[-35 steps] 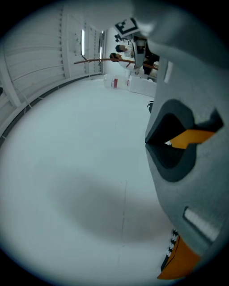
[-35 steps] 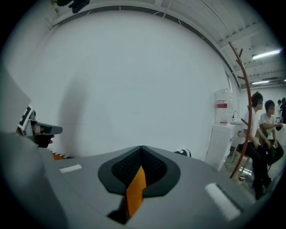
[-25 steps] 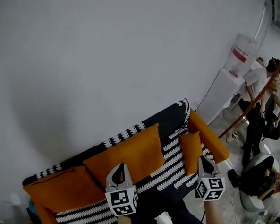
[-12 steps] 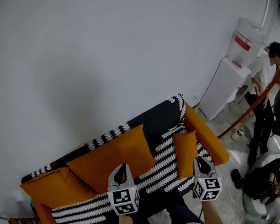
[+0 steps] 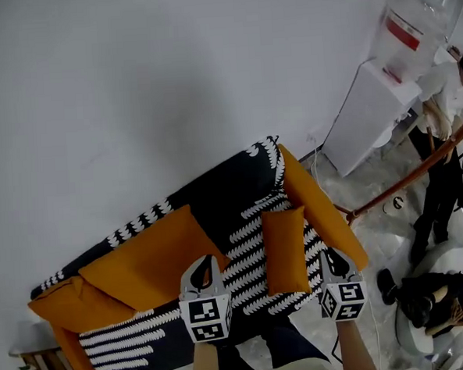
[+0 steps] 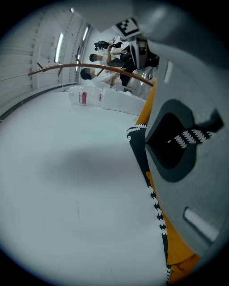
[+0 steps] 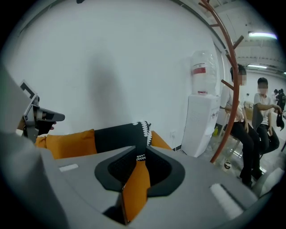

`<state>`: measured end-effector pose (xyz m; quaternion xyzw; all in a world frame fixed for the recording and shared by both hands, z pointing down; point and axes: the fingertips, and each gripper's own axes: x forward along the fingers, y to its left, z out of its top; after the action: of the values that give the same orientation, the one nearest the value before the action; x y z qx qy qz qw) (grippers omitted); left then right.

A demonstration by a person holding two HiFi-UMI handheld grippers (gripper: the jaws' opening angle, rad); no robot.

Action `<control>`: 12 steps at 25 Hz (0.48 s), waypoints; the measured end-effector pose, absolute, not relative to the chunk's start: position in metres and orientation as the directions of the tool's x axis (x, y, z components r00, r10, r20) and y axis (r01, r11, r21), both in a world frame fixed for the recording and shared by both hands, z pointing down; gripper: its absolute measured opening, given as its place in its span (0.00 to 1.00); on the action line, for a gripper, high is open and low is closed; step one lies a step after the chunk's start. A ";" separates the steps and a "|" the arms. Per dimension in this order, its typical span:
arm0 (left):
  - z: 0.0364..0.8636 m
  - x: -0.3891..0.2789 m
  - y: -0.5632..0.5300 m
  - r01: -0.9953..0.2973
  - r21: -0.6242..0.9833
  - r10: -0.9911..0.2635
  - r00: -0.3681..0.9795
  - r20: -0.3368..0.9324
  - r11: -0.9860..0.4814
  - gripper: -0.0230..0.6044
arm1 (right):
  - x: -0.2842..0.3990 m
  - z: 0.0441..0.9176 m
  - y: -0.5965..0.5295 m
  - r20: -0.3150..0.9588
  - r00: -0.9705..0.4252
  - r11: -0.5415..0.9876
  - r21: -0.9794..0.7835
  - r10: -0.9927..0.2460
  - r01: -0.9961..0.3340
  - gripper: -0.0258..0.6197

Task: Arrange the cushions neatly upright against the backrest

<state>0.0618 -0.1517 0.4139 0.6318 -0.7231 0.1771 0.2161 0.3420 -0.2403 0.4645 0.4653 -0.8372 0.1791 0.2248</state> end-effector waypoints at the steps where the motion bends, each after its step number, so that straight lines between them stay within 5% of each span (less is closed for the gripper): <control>1: 0.417 0.067 -0.162 -0.992 0.009 -0.832 -0.100 0.545 0.125 0.04 | 0.347 0.471 -0.244 0.553 -0.461 0.498 -0.095 -0.694 -0.862 0.16; 12: 0.471 0.115 -0.285 -0.987 -0.048 -0.777 0.091 0.624 -0.154 0.11 | 0.398 0.549 -0.242 0.671 -0.357 0.325 -0.179 -0.650 -0.929 0.19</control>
<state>0.1149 -0.2852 0.4710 0.7115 -0.6197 0.2659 0.1979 0.3981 -0.2421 0.5493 0.5092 -0.7748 0.2795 0.2494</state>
